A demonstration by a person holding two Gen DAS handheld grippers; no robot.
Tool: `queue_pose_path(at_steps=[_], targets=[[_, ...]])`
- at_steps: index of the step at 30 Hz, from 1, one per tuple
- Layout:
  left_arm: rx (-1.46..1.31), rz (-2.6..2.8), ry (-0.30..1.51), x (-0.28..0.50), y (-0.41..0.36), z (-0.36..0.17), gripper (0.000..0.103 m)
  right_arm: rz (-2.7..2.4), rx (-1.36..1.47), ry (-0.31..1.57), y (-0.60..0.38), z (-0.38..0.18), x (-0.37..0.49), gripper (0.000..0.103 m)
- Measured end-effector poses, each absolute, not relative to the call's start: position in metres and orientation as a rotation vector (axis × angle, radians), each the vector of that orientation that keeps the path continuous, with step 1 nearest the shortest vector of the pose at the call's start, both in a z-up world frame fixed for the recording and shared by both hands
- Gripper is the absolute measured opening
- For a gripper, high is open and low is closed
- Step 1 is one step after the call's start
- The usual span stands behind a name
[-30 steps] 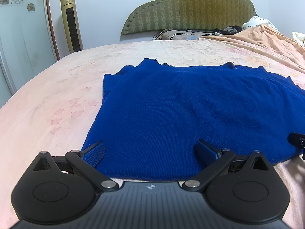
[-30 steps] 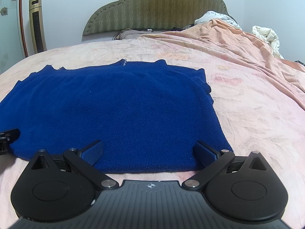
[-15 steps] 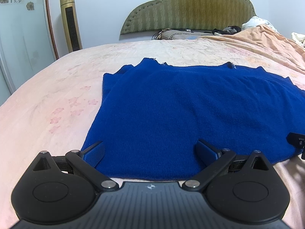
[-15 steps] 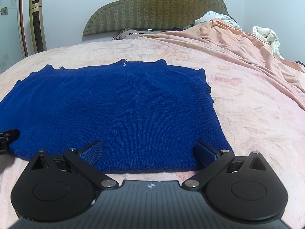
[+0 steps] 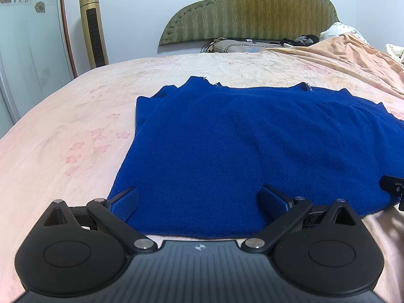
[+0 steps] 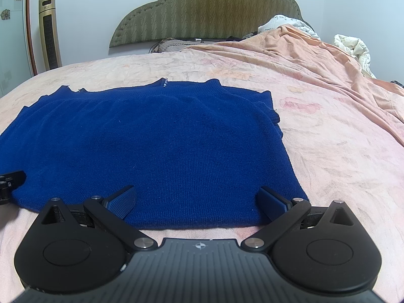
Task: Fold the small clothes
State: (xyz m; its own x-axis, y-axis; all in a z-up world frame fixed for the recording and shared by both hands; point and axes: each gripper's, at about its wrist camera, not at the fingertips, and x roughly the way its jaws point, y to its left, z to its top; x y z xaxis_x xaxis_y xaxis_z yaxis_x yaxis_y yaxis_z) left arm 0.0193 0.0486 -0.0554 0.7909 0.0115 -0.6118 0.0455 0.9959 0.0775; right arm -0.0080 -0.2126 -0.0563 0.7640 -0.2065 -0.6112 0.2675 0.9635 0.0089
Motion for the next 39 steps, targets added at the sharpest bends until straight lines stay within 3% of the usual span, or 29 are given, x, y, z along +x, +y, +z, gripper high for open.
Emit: queue_pose_path(at_steps=[39], targets=[[0.089, -0.015, 0.658, 0.0189, 0.0484, -0.0552, 0.103, -0.258, 0.099, 0.652, -0.2126, -0.0563, -0.0086, 0.103]])
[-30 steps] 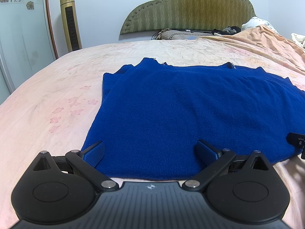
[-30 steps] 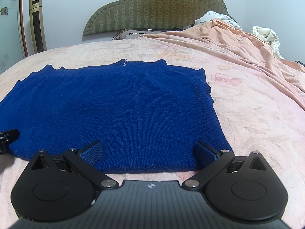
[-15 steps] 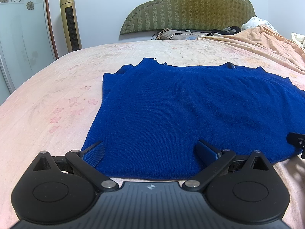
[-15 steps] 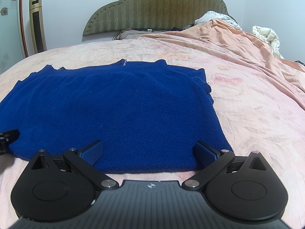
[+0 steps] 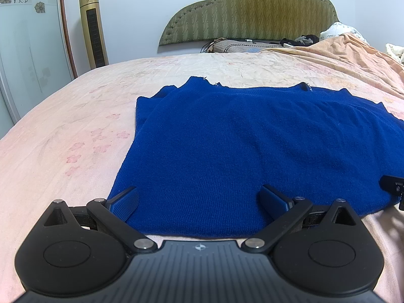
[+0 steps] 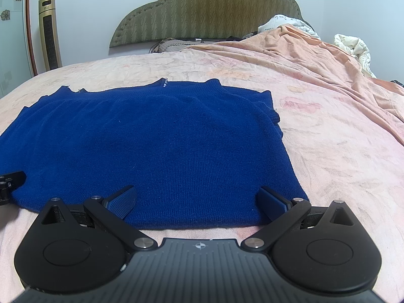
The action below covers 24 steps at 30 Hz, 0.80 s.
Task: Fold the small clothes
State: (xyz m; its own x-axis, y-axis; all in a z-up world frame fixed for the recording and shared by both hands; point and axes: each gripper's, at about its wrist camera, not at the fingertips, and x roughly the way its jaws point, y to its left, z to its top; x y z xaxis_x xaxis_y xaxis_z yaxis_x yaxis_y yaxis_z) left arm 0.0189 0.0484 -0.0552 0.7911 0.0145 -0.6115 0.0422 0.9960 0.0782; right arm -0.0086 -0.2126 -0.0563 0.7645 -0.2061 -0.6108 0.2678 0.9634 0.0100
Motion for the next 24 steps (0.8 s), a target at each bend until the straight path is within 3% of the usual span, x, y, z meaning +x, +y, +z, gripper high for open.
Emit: queue_pose_path(at_steps=[24], targets=[[0.102, -0.017, 0.666, 0.0184, 0.0498, -0.0532, 0.103, -0.272, 0.12, 0.659, -0.2137, -0.0525, -0.0105, 0.103]])
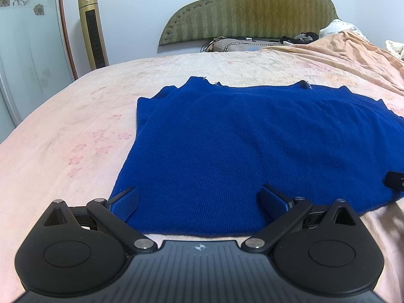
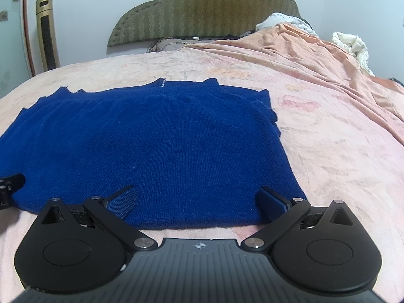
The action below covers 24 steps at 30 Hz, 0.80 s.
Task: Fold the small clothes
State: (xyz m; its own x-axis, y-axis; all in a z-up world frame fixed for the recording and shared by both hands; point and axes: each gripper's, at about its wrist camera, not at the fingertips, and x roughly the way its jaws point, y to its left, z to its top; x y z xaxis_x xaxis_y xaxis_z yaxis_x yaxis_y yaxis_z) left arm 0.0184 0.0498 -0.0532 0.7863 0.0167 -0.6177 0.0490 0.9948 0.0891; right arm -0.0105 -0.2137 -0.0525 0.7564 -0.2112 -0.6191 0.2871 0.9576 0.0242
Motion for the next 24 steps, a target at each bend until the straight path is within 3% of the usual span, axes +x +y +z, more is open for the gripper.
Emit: queue_pose_path(at_steps=[10, 24], targets=[[0.102, -0.026, 0.671, 0.017, 0.051, -0.052, 0.103, -0.323, 0.212, 0.612, -0.22, -0.036, -0.035, 0.102], [0.168, -0.052, 0.627, 0.017, 0.076, -0.03, 0.103, -0.275, 0.027, 0.567, -0.196, -0.025, -0.028, 0.102]])
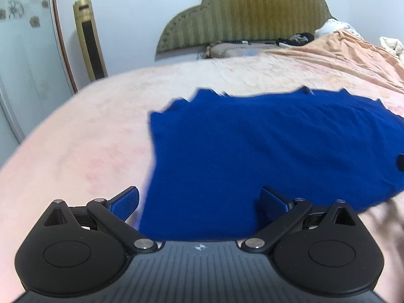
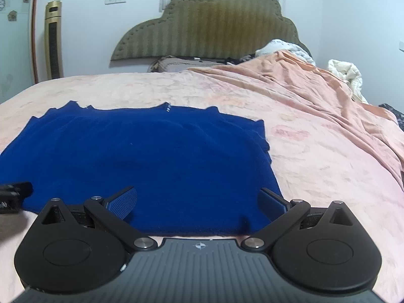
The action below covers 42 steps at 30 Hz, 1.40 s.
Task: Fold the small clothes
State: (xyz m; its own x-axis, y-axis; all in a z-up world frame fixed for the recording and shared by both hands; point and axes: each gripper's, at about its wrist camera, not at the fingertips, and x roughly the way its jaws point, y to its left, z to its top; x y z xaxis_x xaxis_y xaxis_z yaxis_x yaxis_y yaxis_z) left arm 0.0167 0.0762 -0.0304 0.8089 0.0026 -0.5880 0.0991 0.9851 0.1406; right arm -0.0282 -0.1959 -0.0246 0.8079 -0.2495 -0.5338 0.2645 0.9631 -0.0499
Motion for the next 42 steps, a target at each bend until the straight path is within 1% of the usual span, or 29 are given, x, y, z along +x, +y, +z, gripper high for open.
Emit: queue_pose_path(at_steps=[3, 6, 11, 12, 13, 17, 19, 20, 22, 23, 24, 25, 26, 27, 28, 29, 30, 31, 32, 34, 38, 39, 42], targets=[[0.133, -0.097, 0.595, 0.026, 0.109, -0.017, 0.103, -0.258, -0.004, 0.546, -0.204, -0.02, -0.028, 0.102], [0.053, -0.144, 0.616, 0.041, 0.142, -0.008, 0.103, -0.218, -0.01, 0.488, -0.223, -0.016, -0.032, 0.102], [-0.045, -0.235, 0.686, 0.066, 0.167, -0.007, 0.103, -0.213, 0.117, 0.489, -0.275, -0.011, -0.033, 0.102], [-0.06, -0.241, 0.709, 0.071, 0.168, -0.009, 0.103, -0.212, 0.17, 0.497, -0.287, -0.011, -0.032, 0.1], [-0.078, -0.251, 0.731, 0.076, 0.17, -0.011, 0.102, -0.205, 0.224, 0.509, -0.298, -0.011, -0.03, 0.095], [-0.189, -0.325, 0.784, 0.085, 0.175, -0.019, 0.102, -0.154, 0.397, 0.535, -0.327, -0.019, -0.022, 0.082], [-0.221, -0.351, 0.794, 0.085, 0.176, -0.021, 0.102, -0.139, 0.412, 0.554, -0.327, -0.023, -0.018, 0.071], [-0.224, -0.363, 0.8, 0.086, 0.175, -0.022, 0.102, -0.127, 0.402, 0.559, -0.325, -0.025, -0.016, 0.068], [-0.225, -0.378, 0.815, 0.087, 0.174, -0.026, 0.101, -0.127, 0.375, 0.576, -0.319, -0.028, -0.013, 0.052], [-0.219, -0.384, 0.817, 0.087, 0.172, -0.026, 0.098, -0.128, 0.365, 0.586, -0.317, -0.03, -0.012, 0.048], [-0.201, -0.394, 0.82, 0.086, 0.17, -0.027, 0.089, -0.127, 0.363, 0.594, -0.316, -0.033, -0.011, 0.039], [-0.182, -0.401, 0.827, 0.086, 0.167, -0.027, 0.077, -0.13, 0.362, 0.607, -0.315, -0.036, -0.009, 0.035], [-0.166, -0.402, 0.836, 0.087, 0.165, -0.028, 0.07, -0.134, 0.361, 0.614, -0.315, -0.038, -0.008, 0.032], [-0.16, -0.403, 0.846, 0.087, 0.164, -0.029, 0.056, -0.137, 0.362, 0.617, -0.316, -0.039, -0.009, 0.027], [-0.161, -0.404, 0.857, 0.088, 0.163, -0.031, 0.046, -0.14, 0.364, 0.617, -0.317, -0.04, -0.009, 0.022], [-0.162, -0.398, 0.866, 0.088, 0.163, -0.032, 0.042, -0.143, 0.369, 0.613, -0.318, -0.041, -0.011, 0.02], [-0.155, -0.38, 0.865, 0.088, 0.163, -0.034, 0.033, -0.147, 0.376, 0.611, -0.319, -0.041, -0.011, 0.013], [-0.148, -0.369, 0.861, 0.086, 0.163, -0.034, 0.022, -0.146, 0.382, 0.609, -0.32, -0.041, -0.013, 0.01], [-0.151, -0.363, 0.858, 0.085, 0.164, -0.034, 0.017, -0.143, 0.387, 0.607, -0.322, -0.041, -0.013, 0.009], [-0.193, -0.366, 0.859, 0.083, 0.17, -0.032, 0.011, -0.145, 0.397, 0.597, -0.323, -0.04, -0.016, 0.007], [-0.236, -0.369, 0.859, 0.077, 0.18, -0.025, 0.006, -0.138, 0.425, 0.579, -0.326, -0.038, -0.02, 0.006], [-0.237, -0.369, 0.86, 0.075, 0.181, -0.023, 0.002, -0.135, 0.438, 0.575, -0.328, -0.037, -0.022, 0.006], [-0.255, -0.393, 0.864, 0.065, 0.189, -0.018, 0.002, -0.13, 0.466, 0.564, -0.331, -0.033, -0.029, 0.006]])
